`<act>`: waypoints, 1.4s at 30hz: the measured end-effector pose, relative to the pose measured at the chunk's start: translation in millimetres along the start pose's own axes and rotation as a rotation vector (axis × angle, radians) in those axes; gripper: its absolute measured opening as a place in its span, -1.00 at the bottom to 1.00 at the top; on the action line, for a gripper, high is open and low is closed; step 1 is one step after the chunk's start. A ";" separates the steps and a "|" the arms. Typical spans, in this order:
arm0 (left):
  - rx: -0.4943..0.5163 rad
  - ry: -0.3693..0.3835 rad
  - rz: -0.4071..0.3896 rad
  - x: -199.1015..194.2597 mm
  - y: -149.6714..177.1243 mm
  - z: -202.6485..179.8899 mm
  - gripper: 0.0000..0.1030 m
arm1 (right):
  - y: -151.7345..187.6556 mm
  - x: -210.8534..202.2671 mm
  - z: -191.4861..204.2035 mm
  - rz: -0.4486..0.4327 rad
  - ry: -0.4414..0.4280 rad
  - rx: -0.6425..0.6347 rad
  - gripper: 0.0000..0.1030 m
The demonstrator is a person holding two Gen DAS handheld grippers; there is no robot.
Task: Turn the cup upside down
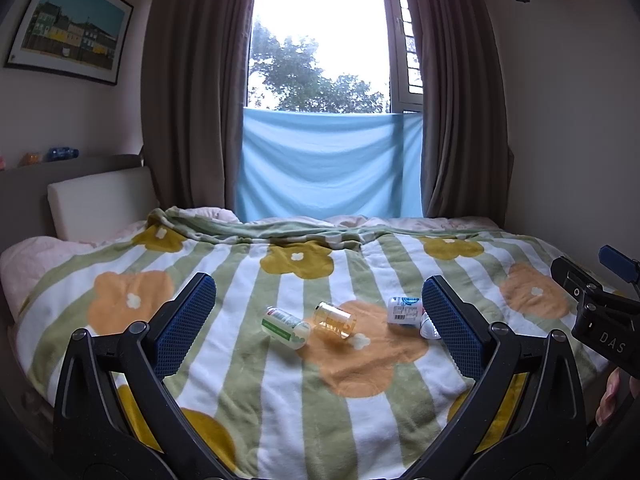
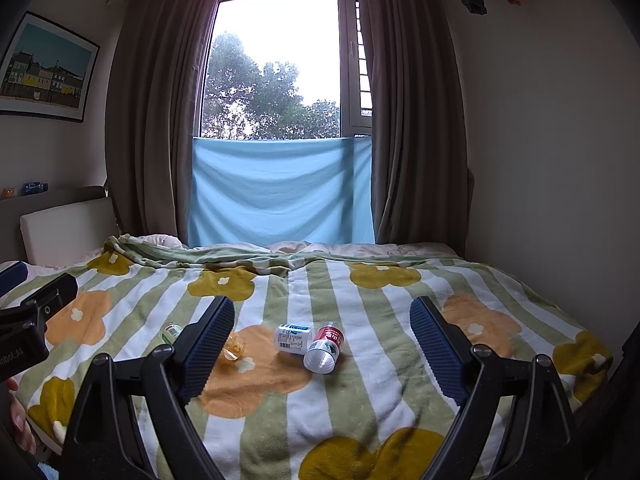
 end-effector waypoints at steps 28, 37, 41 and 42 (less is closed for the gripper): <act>-0.015 0.018 0.011 2.0 -1.5 -2.6 1.00 | -5.6 -6.7 1.2 0.001 -0.002 0.002 0.70; -0.019 0.025 0.031 5.4 1.8 -1.9 1.00 | -4.9 -6.3 1.9 0.005 -0.005 0.002 0.70; -0.023 0.028 0.040 7.9 4.5 -1.7 1.00 | -4.0 -4.6 3.0 0.011 -0.004 0.001 0.70; -0.023 0.028 0.042 9.1 5.1 -1.7 1.00 | -3.5 -3.8 2.9 0.012 -0.004 0.002 0.70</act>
Point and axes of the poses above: each gripper's, at about its wrist camera, not at the fingertips, and x roughly the way its jaws point, z to its left, y to its underside, the point moved 9 cm from there along x, roughly the way its jaws point
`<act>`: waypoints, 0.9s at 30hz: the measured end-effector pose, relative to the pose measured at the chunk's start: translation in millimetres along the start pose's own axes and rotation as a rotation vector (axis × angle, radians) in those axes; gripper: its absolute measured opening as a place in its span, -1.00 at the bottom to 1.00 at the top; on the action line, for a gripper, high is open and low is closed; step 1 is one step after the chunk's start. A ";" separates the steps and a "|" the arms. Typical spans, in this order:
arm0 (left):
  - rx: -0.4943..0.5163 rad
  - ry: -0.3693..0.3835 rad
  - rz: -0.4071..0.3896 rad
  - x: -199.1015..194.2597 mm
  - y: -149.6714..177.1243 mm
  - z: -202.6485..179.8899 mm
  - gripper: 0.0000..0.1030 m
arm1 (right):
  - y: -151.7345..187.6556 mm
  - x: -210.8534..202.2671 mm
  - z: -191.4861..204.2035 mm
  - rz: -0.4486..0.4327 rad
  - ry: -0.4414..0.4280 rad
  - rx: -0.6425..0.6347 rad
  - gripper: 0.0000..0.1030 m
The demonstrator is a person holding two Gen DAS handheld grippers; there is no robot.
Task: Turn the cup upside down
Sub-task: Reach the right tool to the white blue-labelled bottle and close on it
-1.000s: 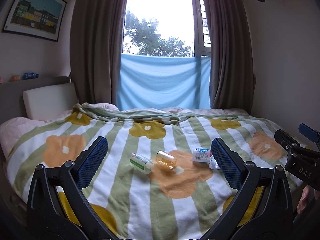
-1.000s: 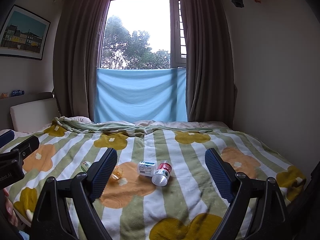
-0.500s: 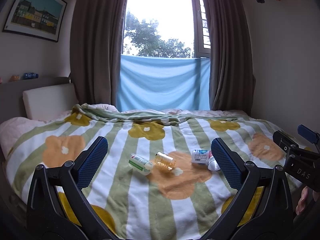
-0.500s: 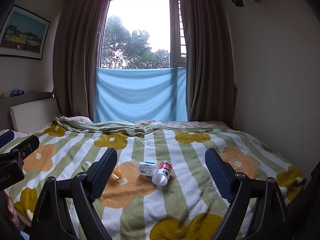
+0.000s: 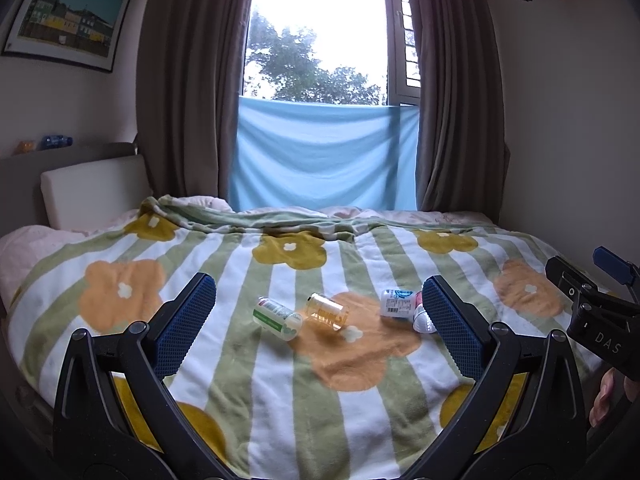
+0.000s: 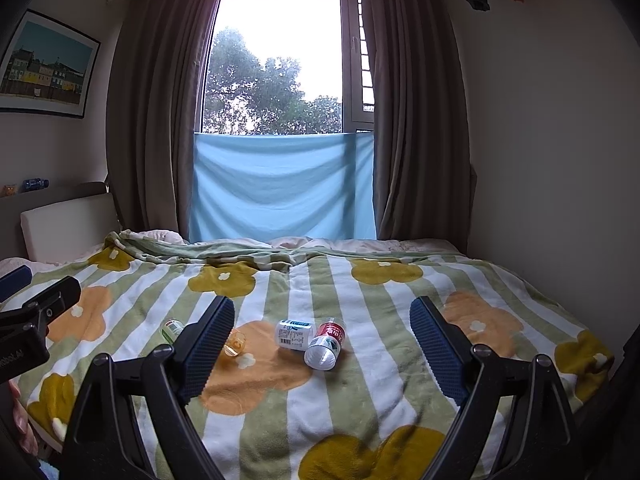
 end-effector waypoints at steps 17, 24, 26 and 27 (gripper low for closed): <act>-0.080 -0.025 0.233 72.5 64.1 19.2 1.00 | 16.5 149.1 10.4 0.230 -0.190 -0.173 0.70; -0.130 -0.060 0.324 104.4 101.9 36.1 1.00 | 57.9 272.0 36.9 0.451 -0.389 -0.362 0.70; -0.139 -0.071 0.341 112.4 109.6 40.2 1.00 | 72.9 302.9 45.0 0.510 -0.423 -0.433 0.70; -0.143 -0.076 0.348 115.5 113.0 42.0 1.00 | 80.4 314.5 49.5 0.539 -0.439 -0.473 0.70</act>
Point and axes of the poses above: each gripper's, at about its wrist camera, not at the fingertips, and x roughly the way its jaws point, z to its left, y to its underside, the point moved 9 cm from there along x, roughly the way its jaws point
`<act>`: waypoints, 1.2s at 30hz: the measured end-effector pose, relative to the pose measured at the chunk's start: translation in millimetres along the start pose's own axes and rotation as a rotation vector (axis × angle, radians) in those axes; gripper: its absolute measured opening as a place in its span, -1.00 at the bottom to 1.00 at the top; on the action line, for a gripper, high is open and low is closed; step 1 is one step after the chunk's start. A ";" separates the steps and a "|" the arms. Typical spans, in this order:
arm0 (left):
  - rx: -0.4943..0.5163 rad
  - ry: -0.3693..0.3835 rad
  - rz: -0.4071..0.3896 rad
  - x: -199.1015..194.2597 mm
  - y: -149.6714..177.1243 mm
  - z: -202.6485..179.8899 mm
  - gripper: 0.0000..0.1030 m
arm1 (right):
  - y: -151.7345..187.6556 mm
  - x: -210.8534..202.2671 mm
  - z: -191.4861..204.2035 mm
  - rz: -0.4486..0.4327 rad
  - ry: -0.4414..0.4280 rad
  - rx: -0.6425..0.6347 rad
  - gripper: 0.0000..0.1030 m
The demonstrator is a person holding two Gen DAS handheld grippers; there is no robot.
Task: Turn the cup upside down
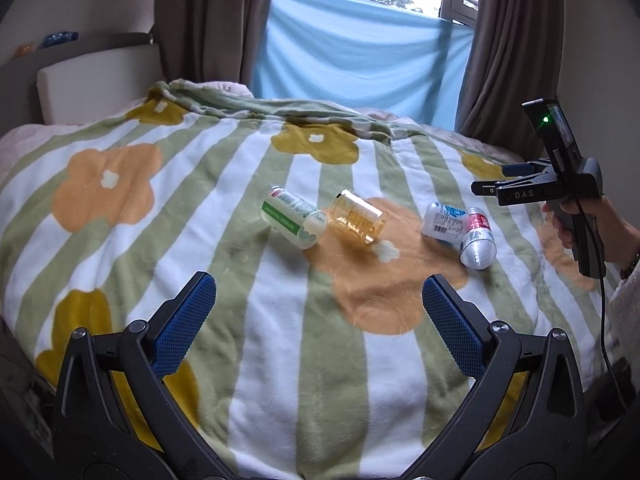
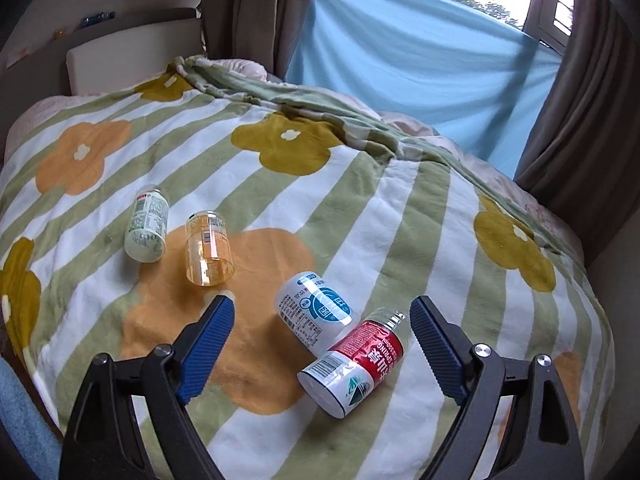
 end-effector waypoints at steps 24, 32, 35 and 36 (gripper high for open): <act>-0.046 -0.044 0.118 38.1 30.0 12.2 1.00 | 24.9 156.5 19.5 0.594 -0.137 -0.408 0.20; -0.055 -0.032 0.130 34.9 28.9 16.4 1.00 | 17.3 125.8 27.8 0.560 -0.178 -0.335 0.19; -0.055 -0.018 0.138 30.0 30.2 18.0 1.00 | 21.4 95.3 48.3 0.563 -0.239 -0.294 0.19; -0.058 -0.018 0.139 28.1 31.1 19.0 1.00 | 21.0 87.8 60.2 0.558 -0.257 -0.284 0.19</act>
Point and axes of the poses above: each gripper's, at about its wrist camera, not at the fingertips, and x roughly the way its jaws point, z to its left, y to its underside, the point moved 9 cm from there along x, roughly the way its jaws point
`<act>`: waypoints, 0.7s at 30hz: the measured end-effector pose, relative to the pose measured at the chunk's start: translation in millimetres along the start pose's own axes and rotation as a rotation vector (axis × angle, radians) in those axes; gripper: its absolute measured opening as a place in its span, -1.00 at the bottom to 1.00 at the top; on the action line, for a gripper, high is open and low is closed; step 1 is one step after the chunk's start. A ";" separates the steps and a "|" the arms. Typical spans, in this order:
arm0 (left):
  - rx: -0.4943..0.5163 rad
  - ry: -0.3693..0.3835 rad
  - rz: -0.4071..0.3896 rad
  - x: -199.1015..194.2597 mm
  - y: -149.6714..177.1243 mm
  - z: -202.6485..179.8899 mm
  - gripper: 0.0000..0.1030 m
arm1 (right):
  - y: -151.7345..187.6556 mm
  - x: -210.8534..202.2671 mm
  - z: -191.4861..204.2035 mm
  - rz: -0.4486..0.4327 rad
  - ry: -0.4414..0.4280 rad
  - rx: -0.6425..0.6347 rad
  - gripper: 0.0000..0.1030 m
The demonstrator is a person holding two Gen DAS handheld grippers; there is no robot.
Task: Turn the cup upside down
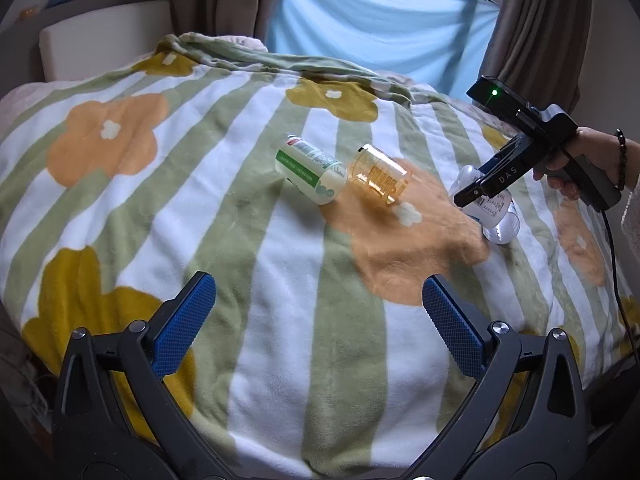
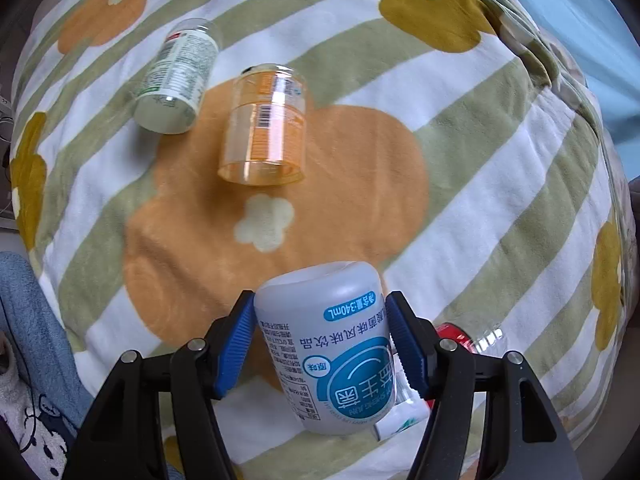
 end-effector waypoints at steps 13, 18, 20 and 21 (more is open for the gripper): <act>-0.018 0.068 0.040 -25.3 20.1 11.1 1.00 | 20.9 19.7 134.0 0.042 -0.260 0.334 0.19; -0.014 0.083 0.079 -26.0 32.2 17.5 1.00 | 16.4 35.2 143.8 0.055 -0.303 0.434 0.19; -0.015 0.087 0.087 -26.1 35.2 18.5 0.99 | 14.5 36.7 144.6 0.058 -0.303 0.446 0.20; -0.014 0.088 0.091 -26.2 36.5 18.5 0.99 | 13.4 36.8 145.7 0.060 -0.305 0.453 0.21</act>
Point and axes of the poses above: each gripper's, at about its wrist camera, not at the fingertips, and x roughly the way its jaws point, z to its left, y to its underside, the point moved 9 cm from there along x, roughly the way its jaws point
